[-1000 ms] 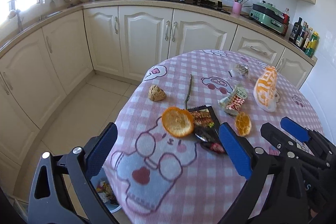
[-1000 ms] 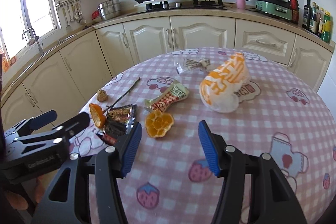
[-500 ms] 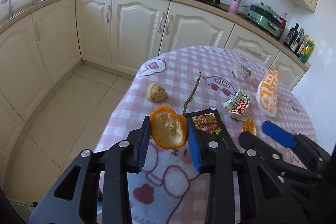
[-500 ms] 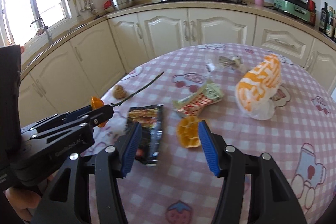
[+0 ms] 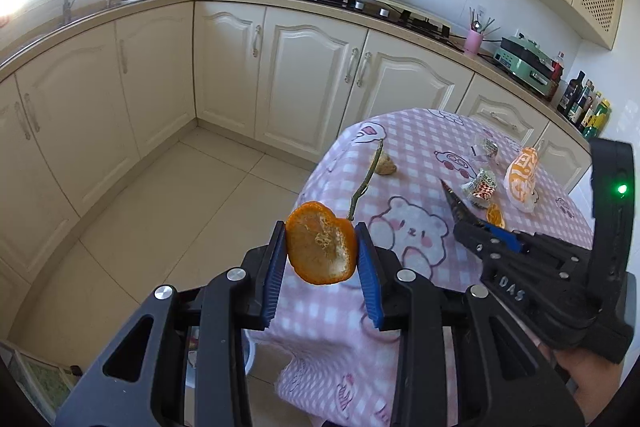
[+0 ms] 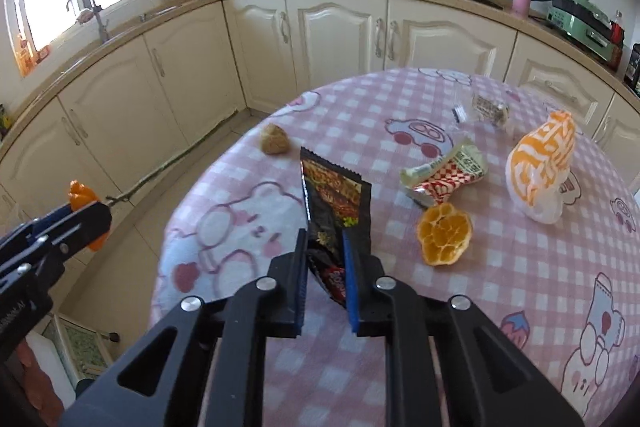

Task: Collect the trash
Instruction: 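Grasp the orange peel with the left tool while the right tool grasps the black snack packet, then carry the orange peel and black packet to the blue bucket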

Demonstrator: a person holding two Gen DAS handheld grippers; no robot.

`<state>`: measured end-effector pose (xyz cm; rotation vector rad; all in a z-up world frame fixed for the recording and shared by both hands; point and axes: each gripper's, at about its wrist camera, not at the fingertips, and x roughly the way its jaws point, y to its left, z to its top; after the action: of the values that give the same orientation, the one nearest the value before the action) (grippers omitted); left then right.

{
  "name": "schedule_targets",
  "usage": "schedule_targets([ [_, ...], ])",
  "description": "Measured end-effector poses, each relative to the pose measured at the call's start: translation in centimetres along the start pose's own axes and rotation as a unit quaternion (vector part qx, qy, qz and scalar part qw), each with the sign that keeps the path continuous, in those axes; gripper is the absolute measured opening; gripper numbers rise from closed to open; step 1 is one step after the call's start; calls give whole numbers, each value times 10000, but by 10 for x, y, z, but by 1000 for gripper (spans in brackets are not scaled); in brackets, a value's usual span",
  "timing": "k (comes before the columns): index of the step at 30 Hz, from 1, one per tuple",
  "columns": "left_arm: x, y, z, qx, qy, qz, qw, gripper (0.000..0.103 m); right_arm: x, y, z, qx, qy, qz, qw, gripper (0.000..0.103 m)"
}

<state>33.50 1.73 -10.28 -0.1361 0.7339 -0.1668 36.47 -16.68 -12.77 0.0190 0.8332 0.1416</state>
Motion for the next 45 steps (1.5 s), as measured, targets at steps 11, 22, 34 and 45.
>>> schedule_targets([
  [11,-47,80,-28,-470,14,760,9960,32,-28,121,-9,-659,-126,1067,9920,15],
  [22,-40,148,-50,-987,320,1249,9867,32,23,211,-37,-965,443,1781,9783,15],
  [34,-31,155,-47,-1052,137,1245,9865,70,51,209,-39,-837,615,1711,9798,16],
  [45,-42,164,-53,-1007,136,1511,9833,71,55,225,-38,-894,647,1830,9769,16],
])
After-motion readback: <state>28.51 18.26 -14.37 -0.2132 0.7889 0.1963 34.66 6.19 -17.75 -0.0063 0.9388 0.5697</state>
